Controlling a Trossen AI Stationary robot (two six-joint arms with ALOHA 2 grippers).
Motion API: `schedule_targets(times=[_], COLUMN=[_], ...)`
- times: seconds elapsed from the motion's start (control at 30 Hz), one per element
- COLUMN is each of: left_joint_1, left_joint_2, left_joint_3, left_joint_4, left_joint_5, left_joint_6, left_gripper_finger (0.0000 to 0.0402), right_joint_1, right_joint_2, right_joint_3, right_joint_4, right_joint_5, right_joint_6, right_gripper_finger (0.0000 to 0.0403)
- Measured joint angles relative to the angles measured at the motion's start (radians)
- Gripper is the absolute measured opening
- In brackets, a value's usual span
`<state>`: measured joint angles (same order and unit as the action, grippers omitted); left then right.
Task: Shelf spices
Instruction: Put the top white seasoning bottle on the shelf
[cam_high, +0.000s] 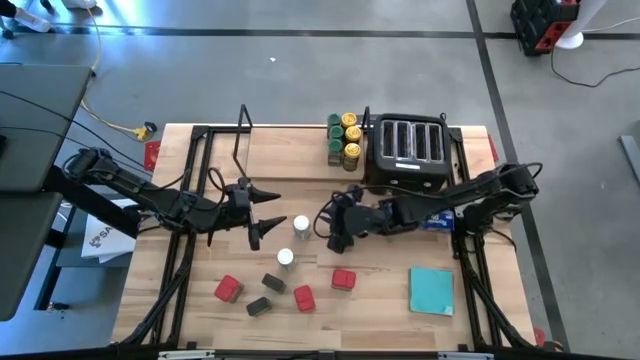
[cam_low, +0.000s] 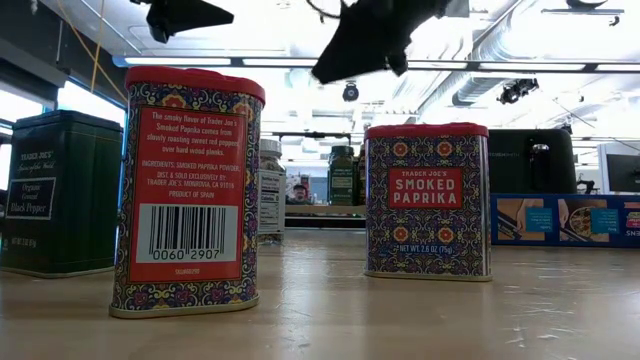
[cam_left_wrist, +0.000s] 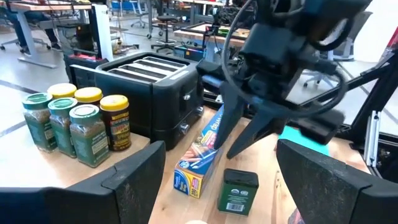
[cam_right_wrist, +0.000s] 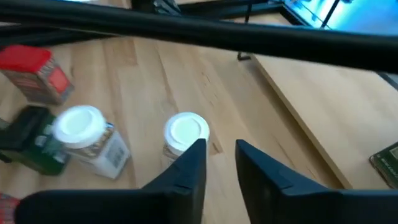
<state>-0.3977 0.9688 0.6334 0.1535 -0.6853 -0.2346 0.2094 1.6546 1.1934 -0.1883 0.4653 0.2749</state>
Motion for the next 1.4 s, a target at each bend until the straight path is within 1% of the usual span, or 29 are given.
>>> schedule_targets(times=[0.07, 0.13, 0.37, 0.43, 0.53, 0.73, 0.83, 1.0, 1.23, 1.33, 1.4], left_joint_1=[0.0, 0.0, 0.0, 0.0, 0.0, 0.0, 0.0, 0.0, 0.0, 0.0, 0.0], left_joint_2=[0.0, 0.0, 0.0, 0.0, 0.0, 0.0, 0.0, 0.0, 0.0, 0.0, 0.0], left_joint_3=[0.0, 0.0, 0.0, 0.0, 0.0, 0.0, 0.0, 0.0, 0.0, 0.0, 0.0], left_joint_4=[-0.001, -0.01, -0.027, -0.027, -0.038, -0.051, -0.054, -0.066, -0.083, -0.084, -0.089], left_joint_5=[0.0, 0.0, -0.001, -0.001, -0.001, -0.008, -0.013, -0.014, -0.015, -0.015, -0.015], left_joint_6=[0.0, 0.0, -0.001, 0.0, 0.0, -0.008, -0.008, -0.02, -0.042, -0.043, -0.045], left_gripper_finger=[0.0303, 0.0303, 0.0303, 0.0303, 0.0303, 0.0303, 0.0303, 0.0303, 0.0303, 0.0303, 0.0303], right_joint_1=[-0.014, -0.028, -0.047, -0.048, -0.045, -0.041, -0.041, -0.042, -0.041, -0.043, -0.043], right_joint_2=[0.023, 0.053, 0.166, 0.187, 0.211, 0.271, 0.31, 0.362, 0.374, 0.374, 0.374], right_joint_3=[0.0, 0.0, 0.0, 0.006, 0.042, 0.104, 0.121, 0.123, 0.123, 0.123, 0.123], right_joint_4=[0.014, 0.055, 0.256, 0.286, 0.291, 0.301, 0.299, 0.284, 0.185, 0.184, 0.184], right_joint_5=[-0.007, -0.038, -0.144, -0.132, -0.045, -0.009, -0.002, -0.002, -0.003, -0.003, -0.003], right_joint_6=[-0.012, -0.023, -0.091, -0.109, -0.123, -0.1, -0.069, -0.064, 0.038, 0.038, 0.034], right_gripper_finger=[0.0099, 0.0126, 0.0241, 0.0258, 0.0265, 0.0266, 0.0266, 0.0266, 0.0266, 0.0263, 0.0255])
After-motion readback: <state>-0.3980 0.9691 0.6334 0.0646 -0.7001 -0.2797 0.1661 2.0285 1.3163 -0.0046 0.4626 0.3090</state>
